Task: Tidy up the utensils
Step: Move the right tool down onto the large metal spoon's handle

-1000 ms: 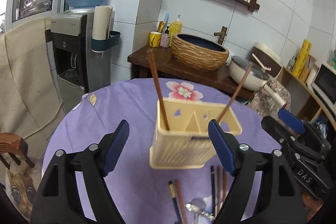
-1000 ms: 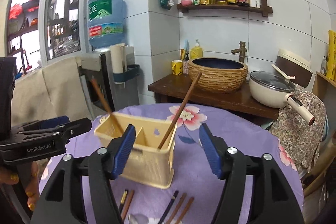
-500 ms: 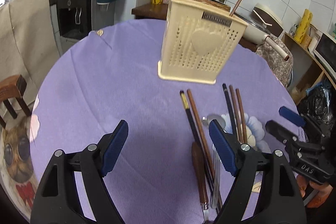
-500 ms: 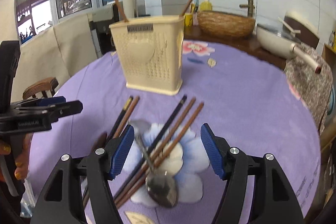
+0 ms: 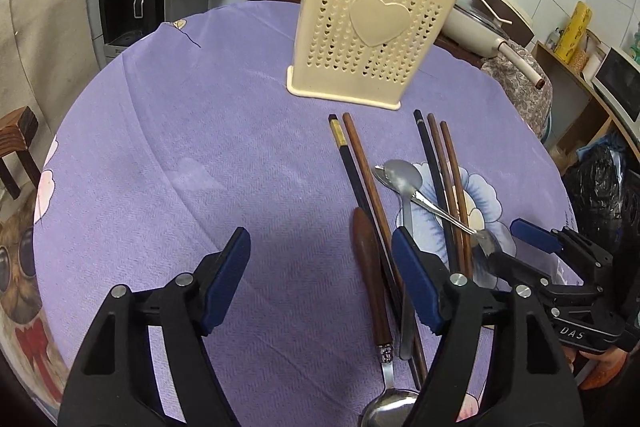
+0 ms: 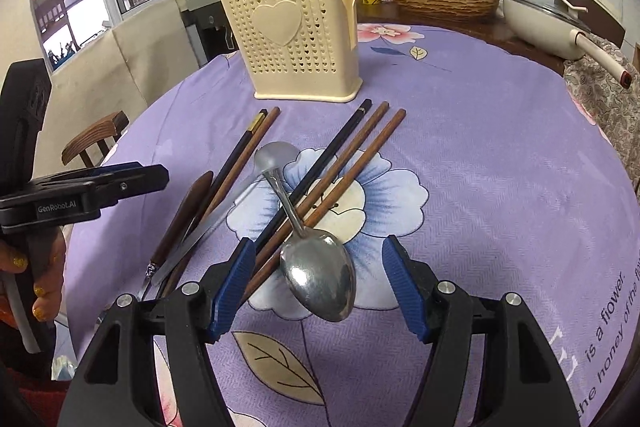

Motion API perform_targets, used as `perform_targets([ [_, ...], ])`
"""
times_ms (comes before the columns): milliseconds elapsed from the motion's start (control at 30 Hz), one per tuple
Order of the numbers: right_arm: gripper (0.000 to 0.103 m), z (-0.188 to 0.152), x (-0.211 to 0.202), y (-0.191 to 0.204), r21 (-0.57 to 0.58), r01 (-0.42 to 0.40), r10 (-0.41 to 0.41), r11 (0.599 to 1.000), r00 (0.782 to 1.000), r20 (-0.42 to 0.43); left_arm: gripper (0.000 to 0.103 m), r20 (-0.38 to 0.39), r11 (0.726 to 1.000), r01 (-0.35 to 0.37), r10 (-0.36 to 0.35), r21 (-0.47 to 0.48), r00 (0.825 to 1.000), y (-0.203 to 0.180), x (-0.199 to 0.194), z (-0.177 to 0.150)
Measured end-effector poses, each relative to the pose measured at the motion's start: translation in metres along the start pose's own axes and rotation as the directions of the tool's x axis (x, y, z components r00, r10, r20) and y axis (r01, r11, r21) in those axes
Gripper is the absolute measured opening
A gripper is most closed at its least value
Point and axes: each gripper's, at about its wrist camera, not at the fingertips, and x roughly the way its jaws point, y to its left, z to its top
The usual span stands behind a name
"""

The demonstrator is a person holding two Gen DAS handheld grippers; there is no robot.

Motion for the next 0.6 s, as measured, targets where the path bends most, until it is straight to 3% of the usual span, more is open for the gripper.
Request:
perform_targets([
  [133,0.061,-0.001,0.009,0.003,-0.016,0.037,-0.038,0.999,0.998,-0.050,0.066,-0.028,1.000,0.008,-0.007,0.009,1.000,-0.005,0.005,-0.004],
  [333,0.056,-0.003,0.014,0.004,-0.033,0.051,-0.054,0.998,0.996,-0.076,0.065,-0.042,1.000,0.008,-0.008,0.004,0.999,-0.008,0.008,-0.008],
  [600,0.039,-0.005,0.012,0.004,-0.050,0.032,-0.036,0.998,0.996,-0.081,0.064,-0.057,1.000,0.011,-0.011,0.004,0.998,-0.010,0.014,-0.008],
])
